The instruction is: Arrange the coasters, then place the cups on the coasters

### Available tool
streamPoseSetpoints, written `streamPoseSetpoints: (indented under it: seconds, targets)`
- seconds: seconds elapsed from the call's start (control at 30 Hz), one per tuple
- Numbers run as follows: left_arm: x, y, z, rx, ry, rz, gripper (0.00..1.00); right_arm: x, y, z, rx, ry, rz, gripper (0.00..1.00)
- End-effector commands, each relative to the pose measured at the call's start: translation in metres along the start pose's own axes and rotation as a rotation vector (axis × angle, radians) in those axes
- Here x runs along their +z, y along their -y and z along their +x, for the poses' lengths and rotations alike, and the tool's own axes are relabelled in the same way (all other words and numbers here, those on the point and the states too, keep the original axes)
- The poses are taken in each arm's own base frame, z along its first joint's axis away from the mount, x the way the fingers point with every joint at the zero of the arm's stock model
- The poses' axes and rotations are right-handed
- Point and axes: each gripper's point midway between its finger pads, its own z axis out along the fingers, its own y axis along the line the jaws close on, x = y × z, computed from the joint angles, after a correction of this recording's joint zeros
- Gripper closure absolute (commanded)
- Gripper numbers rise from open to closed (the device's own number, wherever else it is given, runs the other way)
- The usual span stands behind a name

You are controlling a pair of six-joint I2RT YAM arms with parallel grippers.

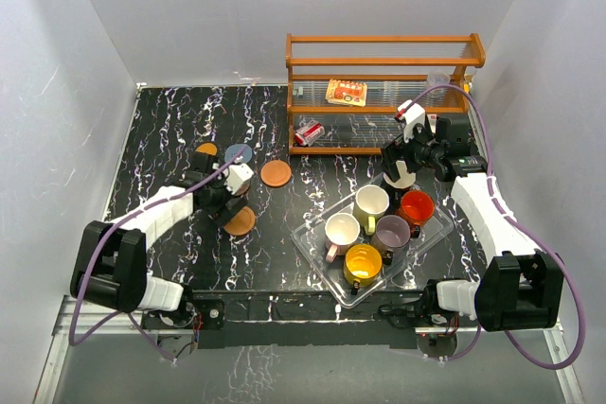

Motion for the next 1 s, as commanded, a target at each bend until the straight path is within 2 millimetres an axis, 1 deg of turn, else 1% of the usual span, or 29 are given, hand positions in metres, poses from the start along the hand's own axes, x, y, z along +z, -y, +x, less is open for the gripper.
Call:
streamPoseSetpoints:
  seconds: [0.0,0.1,0.37,0.63,0.7,0.83,0.97]
  targets:
    - [-0.003,-0.014,0.047,-0.029,-0.139,-0.044,0.01,-0.007,0.003,-0.015,-0.040,0.050,0.017,0.02]
    - [-0.005,-0.028,0.058,-0.063,-0.153,-0.072,0.01,-0.007,0.003,-0.016,-0.043,0.054,0.016,0.02]
    - [-0.006,-0.063,0.075,-0.148,-0.172,-0.139,0.01,-0.006,0.003,-0.014,-0.041,0.049,0.012,0.02]
    - [-0.008,-0.086,0.085,-0.166,-0.191,-0.159,0.01,-0.006,0.003,-0.013,-0.043,0.046,0.014,0.02]
    - [-0.009,-0.088,0.087,-0.170,-0.191,-0.149,0.01,-0.005,0.003,-0.013,-0.043,0.046,0.012,0.02]
    - [-0.007,-0.082,0.089,-0.165,-0.203,-0.102,0.01,-0.005,0.003,-0.012,-0.042,0.044,0.010,0.02]
    - [-0.007,-0.078,0.098,-0.150,-0.237,-0.088,0.01,-0.005,0.003,-0.012,-0.042,0.044,0.011,0.02]
